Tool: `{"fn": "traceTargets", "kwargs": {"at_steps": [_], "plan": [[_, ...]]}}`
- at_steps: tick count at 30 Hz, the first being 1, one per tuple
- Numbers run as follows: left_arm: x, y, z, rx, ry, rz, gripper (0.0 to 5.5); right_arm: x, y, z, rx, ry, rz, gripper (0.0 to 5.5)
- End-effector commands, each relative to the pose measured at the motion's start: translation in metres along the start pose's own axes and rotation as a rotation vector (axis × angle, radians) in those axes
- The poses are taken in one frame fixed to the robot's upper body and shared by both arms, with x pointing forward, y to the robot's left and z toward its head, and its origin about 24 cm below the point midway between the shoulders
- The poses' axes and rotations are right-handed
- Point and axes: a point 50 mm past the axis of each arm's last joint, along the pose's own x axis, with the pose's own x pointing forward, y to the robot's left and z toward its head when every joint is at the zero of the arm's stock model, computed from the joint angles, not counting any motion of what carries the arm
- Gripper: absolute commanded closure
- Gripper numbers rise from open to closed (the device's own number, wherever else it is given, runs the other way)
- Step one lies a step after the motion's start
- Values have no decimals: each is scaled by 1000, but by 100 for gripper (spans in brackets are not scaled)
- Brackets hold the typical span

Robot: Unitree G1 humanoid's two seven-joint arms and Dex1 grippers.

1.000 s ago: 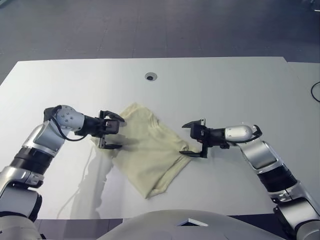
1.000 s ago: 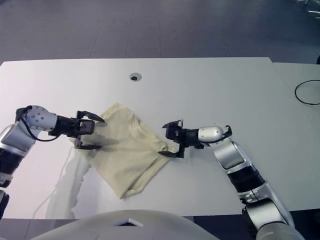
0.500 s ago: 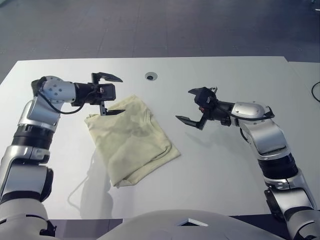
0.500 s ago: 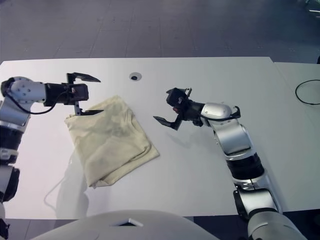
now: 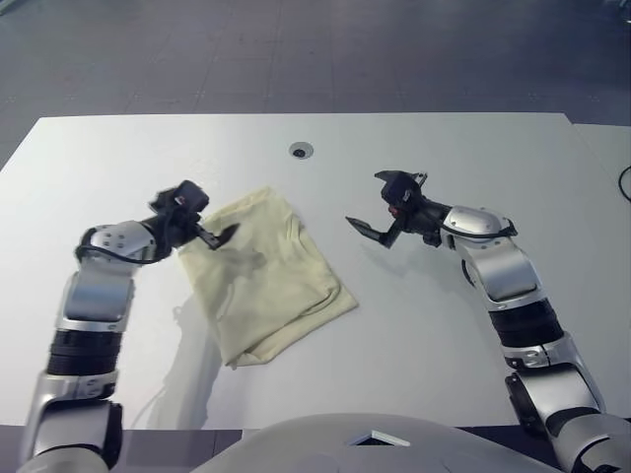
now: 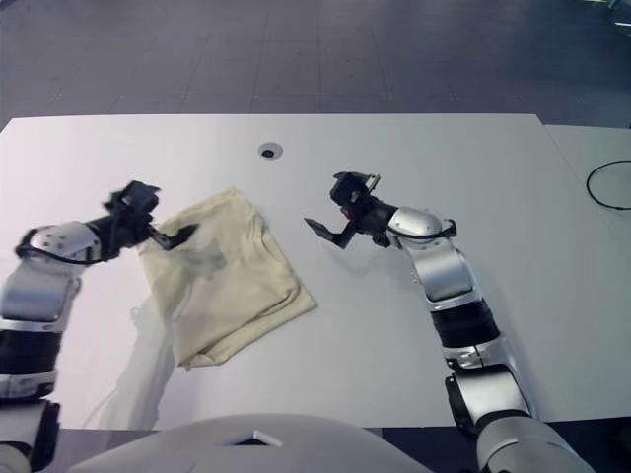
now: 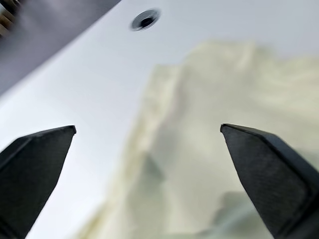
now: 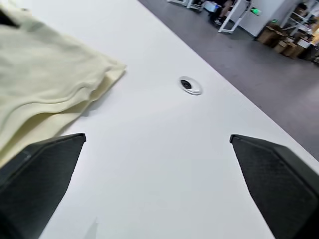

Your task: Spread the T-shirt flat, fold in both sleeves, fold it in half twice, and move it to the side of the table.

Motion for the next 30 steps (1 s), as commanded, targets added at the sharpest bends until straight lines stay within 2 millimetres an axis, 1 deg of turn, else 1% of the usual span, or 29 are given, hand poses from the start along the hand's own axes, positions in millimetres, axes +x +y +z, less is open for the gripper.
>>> {"fn": "traceTargets", "kwargs": {"at_steps": [1, 3, 6, 8, 10, 11, 12, 14, 16, 19, 21, 22, 23, 25, 27, 30], "plan": [[-13, -27, -5, -231, -22, -112, 10, -9, -9, -3, 56, 1, -59, 11], [-19, -36, -11, -265, 2, -143, 10, -17, -8, -10, 85, 15, -86, 11], [-23, -37, -23, -217, 70, -100, 10, -22, -3, -14, 114, 19, -89, 11], [-19, -41, -30, -144, 106, -109, 10, -23, 1, -15, 129, 18, -88, 11], [-8, -49, -37, -44, 134, -156, 10, -24, 2, -15, 151, 13, -93, 11], [-2, -55, -40, -26, 140, -194, 10, -24, 2, -15, 163, 11, -97, 11], [3, -60, -44, -26, 146, -230, 10, -24, 2, -14, 173, 8, -99, 11], [14, -74, -57, -96, 172, -330, 10, -24, 0, -12, 189, -2, -110, 11], [24, -82, -74, -119, 222, -395, 10, -26, -4, -10, 199, -11, -129, 11], [42, -87, -102, -103, 314, -464, 10, -30, -13, -5, 213, -28, -166, 11], [57, -84, -109, -40, 346, -501, 10, -32, -17, -3, 218, -33, -184, 11], [65, -82, -107, 6, 349, -512, 10, -34, -18, -3, 218, -32, -191, 11], [74, -79, -100, 46, 326, -531, 10, -33, -19, -2, 213, -33, -181, 11], [85, -73, -81, 107, 260, -556, 10, -28, -19, 1, 201, -35, -152, 11], [98, -67, -57, 170, 194, -570, 10, -27, -19, 2, 199, -35, -141, 11], [109, -57, -34, 230, 139, -562, 10, -24, -17, 4, 203, -39, -129, 11]]}}
